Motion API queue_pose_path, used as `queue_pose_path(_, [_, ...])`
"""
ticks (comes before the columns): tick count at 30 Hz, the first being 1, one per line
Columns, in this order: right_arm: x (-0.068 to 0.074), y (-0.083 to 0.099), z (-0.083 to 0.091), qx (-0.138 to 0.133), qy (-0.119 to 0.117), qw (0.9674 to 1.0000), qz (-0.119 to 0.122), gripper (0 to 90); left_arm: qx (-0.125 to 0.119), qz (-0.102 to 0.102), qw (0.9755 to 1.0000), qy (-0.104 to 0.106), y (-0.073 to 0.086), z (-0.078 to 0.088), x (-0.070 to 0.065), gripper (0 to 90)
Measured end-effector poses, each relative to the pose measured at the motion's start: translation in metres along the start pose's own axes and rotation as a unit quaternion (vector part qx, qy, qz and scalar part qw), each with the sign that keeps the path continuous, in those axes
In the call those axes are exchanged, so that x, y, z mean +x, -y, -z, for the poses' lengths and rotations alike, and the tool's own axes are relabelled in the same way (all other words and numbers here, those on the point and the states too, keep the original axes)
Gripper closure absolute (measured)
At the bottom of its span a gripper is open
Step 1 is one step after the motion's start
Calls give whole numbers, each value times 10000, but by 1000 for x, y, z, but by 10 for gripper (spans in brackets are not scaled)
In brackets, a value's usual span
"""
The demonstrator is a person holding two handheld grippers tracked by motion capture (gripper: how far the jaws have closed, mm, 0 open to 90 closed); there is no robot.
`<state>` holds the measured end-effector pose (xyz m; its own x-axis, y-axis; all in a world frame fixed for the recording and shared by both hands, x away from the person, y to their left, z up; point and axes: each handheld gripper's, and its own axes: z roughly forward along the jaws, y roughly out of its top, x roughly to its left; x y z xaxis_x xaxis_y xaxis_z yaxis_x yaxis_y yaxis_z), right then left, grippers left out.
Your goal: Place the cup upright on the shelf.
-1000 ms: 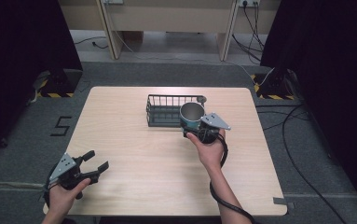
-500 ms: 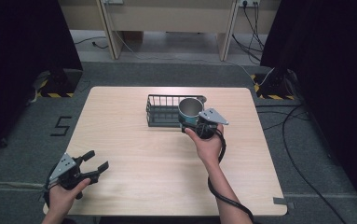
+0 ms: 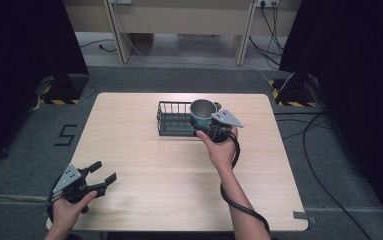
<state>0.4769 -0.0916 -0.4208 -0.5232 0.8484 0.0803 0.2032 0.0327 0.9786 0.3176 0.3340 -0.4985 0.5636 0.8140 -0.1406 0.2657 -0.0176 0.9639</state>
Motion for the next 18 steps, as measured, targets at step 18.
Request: queue_pose_path(18, [-3, -13, -16, -25, 51, 10000, -31, 165, -23, 10, 10000, 3, 0, 0, 0, 189])
